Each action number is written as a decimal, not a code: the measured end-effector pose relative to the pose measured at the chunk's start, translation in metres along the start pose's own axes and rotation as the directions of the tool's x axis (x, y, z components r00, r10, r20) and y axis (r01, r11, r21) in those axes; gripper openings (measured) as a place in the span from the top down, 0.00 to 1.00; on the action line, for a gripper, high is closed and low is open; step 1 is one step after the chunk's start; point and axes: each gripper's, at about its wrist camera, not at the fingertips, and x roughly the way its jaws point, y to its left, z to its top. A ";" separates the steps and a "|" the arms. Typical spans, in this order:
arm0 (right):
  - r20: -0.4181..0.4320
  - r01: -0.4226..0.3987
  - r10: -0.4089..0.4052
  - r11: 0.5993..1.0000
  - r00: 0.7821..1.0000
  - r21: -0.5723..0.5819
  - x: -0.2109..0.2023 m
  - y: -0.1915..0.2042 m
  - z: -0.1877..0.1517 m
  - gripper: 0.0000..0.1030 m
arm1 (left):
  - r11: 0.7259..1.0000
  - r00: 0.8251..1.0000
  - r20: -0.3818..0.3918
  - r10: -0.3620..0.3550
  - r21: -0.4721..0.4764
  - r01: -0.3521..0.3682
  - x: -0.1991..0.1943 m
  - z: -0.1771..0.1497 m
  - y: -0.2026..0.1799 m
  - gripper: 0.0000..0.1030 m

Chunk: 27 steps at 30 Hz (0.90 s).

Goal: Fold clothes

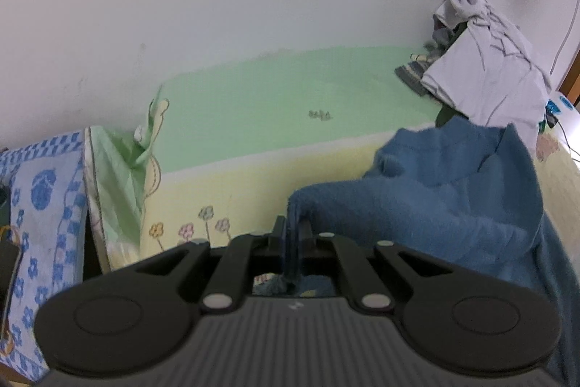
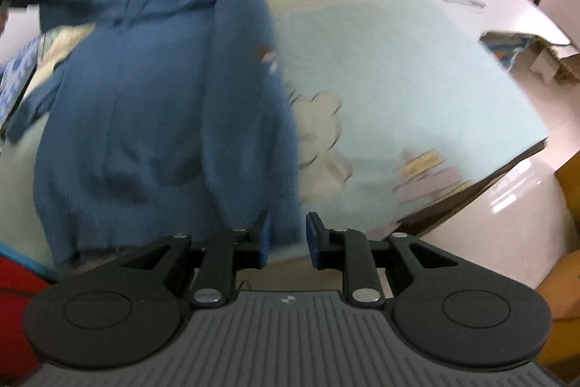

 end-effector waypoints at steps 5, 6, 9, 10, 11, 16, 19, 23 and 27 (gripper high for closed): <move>-0.003 -0.009 0.009 1.000 1.000 0.024 0.011 0.002 0.006 0.74 | 1.000 1.000 -0.005 0.020 0.014 -0.020 0.004 -0.015 -0.008 0.99; -0.006 -0.010 0.011 1.000 1.000 0.020 0.013 0.003 0.006 0.76 | 1.000 1.000 -0.008 0.022 0.018 -0.022 0.005 -0.018 -0.010 0.99; -0.017 -0.014 0.014 1.000 1.000 0.006 0.018 0.006 0.008 0.87 | 0.999 0.999 -0.021 0.041 0.029 -0.041 0.011 -0.027 -0.014 0.99; -0.020 -0.015 0.015 1.000 1.000 0.002 0.020 0.007 0.008 0.88 | 0.999 0.999 -0.026 0.047 0.030 -0.046 0.013 -0.030 -0.014 0.99; -0.024 -0.016 0.016 1.000 1.000 -0.003 0.022 0.008 0.008 0.88 | 0.998 0.998 -0.031 0.052 0.030 -0.051 0.015 -0.034 -0.015 0.99; -0.074 0.038 -0.046 0.994 0.996 -0.105 0.016 0.017 0.024 0.87 | 0.998 0.997 -0.057 0.061 0.017 -0.060 0.024 -0.051 -0.016 0.99; 0.027 0.046 -0.043 0.990 0.999 -0.134 0.012 0.021 0.047 0.81 | 0.998 0.996 -0.064 0.061 -0.001 -0.061 0.025 -0.055 -0.015 0.99; 0.043 -0.022 0.029 0.987 0.999 -0.161 0.042 0.031 0.077 0.82 | 0.997 0.996 -0.060 0.068 -0.032 -0.070 0.022 -0.053 -0.013 0.99; -0.015 -0.086 0.085 0.977 0.996 -0.194 0.076 0.029 0.095 0.82 | 0.993 0.996 -0.036 0.086 -0.072 -0.089 0.008 -0.046 -0.008 0.99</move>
